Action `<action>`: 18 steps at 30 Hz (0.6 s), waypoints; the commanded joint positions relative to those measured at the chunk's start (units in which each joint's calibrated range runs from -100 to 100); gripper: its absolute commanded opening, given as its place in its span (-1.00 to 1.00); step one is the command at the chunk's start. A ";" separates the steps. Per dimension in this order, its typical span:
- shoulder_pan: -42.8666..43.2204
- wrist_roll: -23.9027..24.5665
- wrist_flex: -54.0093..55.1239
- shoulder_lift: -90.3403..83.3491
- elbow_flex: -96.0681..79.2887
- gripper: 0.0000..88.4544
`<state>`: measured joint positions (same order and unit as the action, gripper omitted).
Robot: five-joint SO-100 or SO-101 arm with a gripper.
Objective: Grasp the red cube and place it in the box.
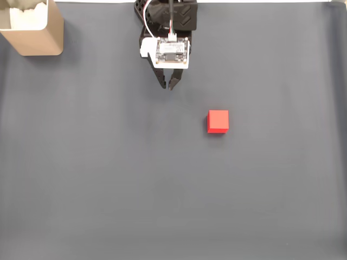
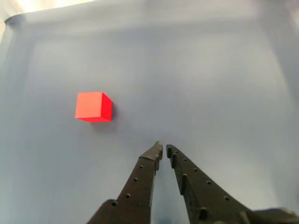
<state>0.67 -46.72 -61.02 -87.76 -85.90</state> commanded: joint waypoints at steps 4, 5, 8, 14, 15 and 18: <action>0.26 0.63 0.94 6.30 11.17 -1.00; 0.33 0.78 0.85 7.51 12.72 -1.00; 0.54 0.98 0.20 11.07 17.37 -1.00; 2.60 0.10 -4.88 17.39 26.50 -1.00; 3.10 0.05 -5.70 18.17 27.68 -1.00; 5.01 -0.05 -7.83 20.34 30.79 -1.00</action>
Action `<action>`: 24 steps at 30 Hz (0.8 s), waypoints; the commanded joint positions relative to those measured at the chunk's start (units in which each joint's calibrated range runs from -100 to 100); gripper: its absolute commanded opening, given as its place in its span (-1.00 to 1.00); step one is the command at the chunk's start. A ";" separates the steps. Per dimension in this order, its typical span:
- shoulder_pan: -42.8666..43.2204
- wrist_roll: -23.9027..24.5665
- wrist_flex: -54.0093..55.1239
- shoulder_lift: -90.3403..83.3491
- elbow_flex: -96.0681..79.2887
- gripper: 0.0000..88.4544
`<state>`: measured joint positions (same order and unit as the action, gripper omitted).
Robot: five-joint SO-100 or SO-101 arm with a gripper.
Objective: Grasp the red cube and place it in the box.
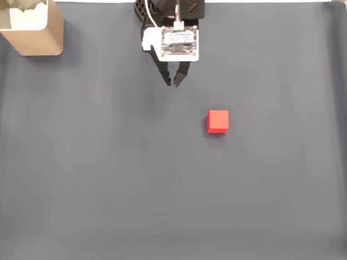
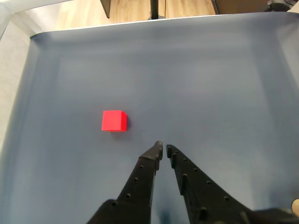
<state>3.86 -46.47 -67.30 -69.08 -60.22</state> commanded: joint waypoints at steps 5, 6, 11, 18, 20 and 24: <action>4.81 0.05 -4.25 5.31 9.30 -1.00; 5.38 0.10 -4.75 6.00 10.13 -1.00; 7.79 0.44 -6.47 9.81 13.87 -0.98; 10.92 1.81 -6.55 15.27 18.34 -0.94; 11.70 2.44 -6.55 17.18 19.61 -0.92; 13.26 3.66 -6.55 21.08 21.90 -0.91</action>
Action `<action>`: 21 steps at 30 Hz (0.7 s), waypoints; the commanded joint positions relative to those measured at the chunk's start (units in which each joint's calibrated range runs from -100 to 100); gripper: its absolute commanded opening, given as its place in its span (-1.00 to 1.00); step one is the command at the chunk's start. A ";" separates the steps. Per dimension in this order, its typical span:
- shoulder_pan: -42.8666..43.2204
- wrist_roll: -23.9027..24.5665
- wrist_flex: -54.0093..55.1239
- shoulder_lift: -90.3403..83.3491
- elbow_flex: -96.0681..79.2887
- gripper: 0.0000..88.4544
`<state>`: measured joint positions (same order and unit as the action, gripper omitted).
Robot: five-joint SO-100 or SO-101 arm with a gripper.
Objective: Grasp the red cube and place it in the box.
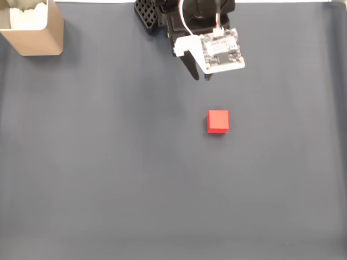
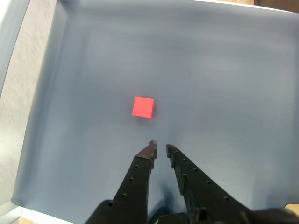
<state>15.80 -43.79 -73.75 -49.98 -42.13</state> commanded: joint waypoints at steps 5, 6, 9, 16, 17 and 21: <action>2.45 2.25 0.14 5.87 5.45 -0.88; 2.59 2.49 0.30 6.65 5.64 -0.87; 2.74 3.42 1.12 9.16 6.46 -0.84; 2.88 4.98 5.47 14.36 7.74 -0.78; 2.95 4.88 5.88 14.88 7.74 -0.77; 3.37 4.79 6.86 16.88 7.83 -0.70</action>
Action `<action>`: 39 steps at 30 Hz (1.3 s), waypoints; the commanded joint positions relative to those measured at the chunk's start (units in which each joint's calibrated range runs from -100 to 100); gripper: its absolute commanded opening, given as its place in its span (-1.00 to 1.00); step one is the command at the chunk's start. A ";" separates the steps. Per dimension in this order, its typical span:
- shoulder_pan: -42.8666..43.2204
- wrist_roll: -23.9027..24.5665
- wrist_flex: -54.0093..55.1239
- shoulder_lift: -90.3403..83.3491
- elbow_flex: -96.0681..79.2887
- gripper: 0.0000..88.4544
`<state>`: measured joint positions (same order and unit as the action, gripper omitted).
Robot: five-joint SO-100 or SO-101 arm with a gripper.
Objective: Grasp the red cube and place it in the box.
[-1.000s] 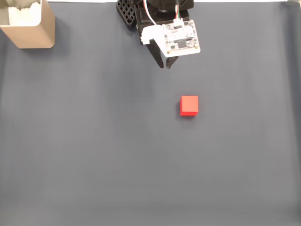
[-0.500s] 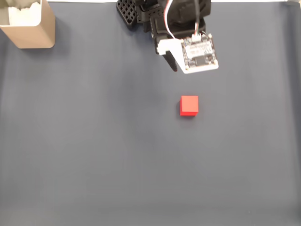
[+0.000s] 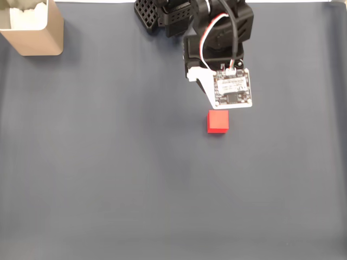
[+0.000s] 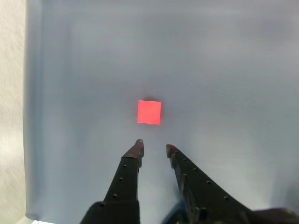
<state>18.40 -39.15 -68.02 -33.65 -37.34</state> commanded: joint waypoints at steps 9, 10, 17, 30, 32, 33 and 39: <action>0.42 -0.05 5.31 2.37 0.57 -0.56; 0.42 -0.20 6.13 2.02 -0.34 -0.56; 0.35 -0.49 9.49 -1.18 -6.18 -0.56; -2.20 -1.86 13.84 -2.31 -8.83 -0.45; -2.77 -2.44 15.23 -2.57 -9.74 -0.44; -3.13 -2.59 15.81 -2.66 -10.01 -0.43; -4.34 -3.42 18.26 -1.53 -10.65 -0.42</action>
<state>15.13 -42.08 -51.31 -34.35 -48.82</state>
